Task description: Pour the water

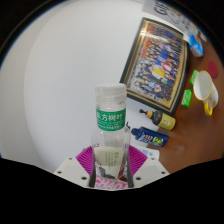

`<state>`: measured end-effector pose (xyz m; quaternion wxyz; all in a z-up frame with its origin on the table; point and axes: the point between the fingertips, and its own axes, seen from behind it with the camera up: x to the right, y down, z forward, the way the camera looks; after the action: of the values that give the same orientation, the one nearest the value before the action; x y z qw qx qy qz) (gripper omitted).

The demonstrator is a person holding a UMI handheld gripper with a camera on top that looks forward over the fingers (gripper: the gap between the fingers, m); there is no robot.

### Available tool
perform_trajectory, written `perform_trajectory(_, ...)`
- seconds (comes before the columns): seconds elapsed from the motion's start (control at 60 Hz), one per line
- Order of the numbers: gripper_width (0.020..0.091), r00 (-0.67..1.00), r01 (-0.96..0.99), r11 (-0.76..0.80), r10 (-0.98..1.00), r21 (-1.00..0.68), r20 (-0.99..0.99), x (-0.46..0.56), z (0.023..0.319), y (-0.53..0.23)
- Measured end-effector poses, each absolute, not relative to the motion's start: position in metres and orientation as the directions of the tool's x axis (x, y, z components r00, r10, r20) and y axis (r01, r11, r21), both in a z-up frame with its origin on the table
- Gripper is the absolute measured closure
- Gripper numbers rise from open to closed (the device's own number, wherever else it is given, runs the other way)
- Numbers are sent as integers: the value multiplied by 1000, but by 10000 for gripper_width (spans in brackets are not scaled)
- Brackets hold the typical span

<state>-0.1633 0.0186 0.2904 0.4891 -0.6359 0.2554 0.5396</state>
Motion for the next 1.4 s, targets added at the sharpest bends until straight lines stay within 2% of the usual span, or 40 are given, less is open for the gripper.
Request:
perform_trajectory(0.15, 673, -84, -941, -337, 130, 35, -988, -94, 289, 70)
perform_trajectory(0.383, 674, -482, -850, -267, 47, 453, -875, -29, 238, 112)
perform_trajectory(0.483, 674, -564, -803, -246, 19, 543, -826, -21, 216, 119)
perform_trajectory(0.65, 674, -546, -801, -272, -34, 533, -837, -34, 201, 123)
perform_trajectory(0.717, 675, -487, -830, -288, -42, 477, -873, -38, 200, 124)
perform_trajectory(0.783, 674, -360, -883, -306, -47, 357, -932, -41, 201, 122)
perform_trajectory(0.867, 675, -125, -933, -336, -41, 131, -991, -41, 206, 120)
perform_trajectory(0.967, 674, 235, -911, -349, 4, -221, -972, -22, 217, 117)
perform_trajectory(1.083, 675, 640, -730, -284, 39, -622, -768, 29, 237, 118)
perform_trajectory(1.167, 674, 827, -542, -232, 25, -808, -562, 75, 246, 118)
perform_trajectory(1.283, 675, 960, -280, -201, -43, -939, -277, 142, 239, 121)
perform_trajectory(1.4, 676, 992, -97, -258, -98, -961, -74, 189, 196, 122)
